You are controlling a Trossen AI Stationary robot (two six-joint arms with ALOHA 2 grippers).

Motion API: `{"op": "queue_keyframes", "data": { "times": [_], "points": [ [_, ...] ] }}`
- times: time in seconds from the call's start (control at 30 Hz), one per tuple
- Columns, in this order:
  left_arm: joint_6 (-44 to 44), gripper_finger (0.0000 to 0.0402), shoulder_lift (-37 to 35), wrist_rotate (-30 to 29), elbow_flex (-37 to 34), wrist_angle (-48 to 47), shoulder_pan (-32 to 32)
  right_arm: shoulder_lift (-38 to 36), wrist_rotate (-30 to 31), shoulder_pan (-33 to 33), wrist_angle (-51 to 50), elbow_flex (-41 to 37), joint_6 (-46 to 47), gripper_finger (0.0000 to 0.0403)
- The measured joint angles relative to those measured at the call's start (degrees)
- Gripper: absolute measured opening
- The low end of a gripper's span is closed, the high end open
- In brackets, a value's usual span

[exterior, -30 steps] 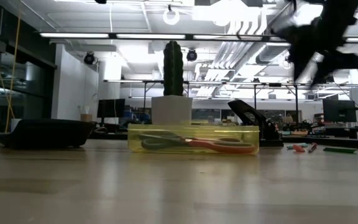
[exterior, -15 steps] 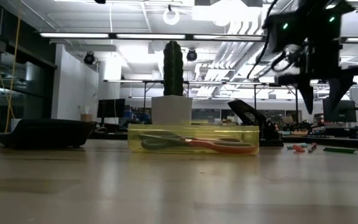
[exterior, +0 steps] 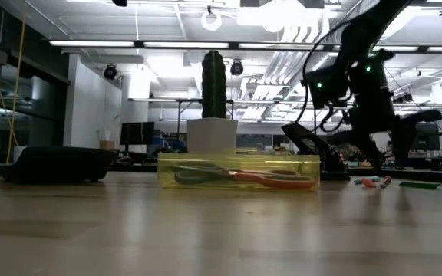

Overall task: Pack school essentials
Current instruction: Put the pencil into the supply box

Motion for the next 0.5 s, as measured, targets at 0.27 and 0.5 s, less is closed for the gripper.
{"op": "queue_keyframes", "data": {
  "times": [0.27,0.5],
  "points": [
    [-0.02,0.0213,0.0,-0.21,0.0,0.0,0.0,-3.72,-4.79,-1.49,11.99,-9.25,6.79,0.017],
    [-0.02,0.0213,0.0,-0.3,0.0,0.0,0.04,-7.89,-4.41,-3.04,14.65,-12.26,9.74,0.0116]
  ]
}}
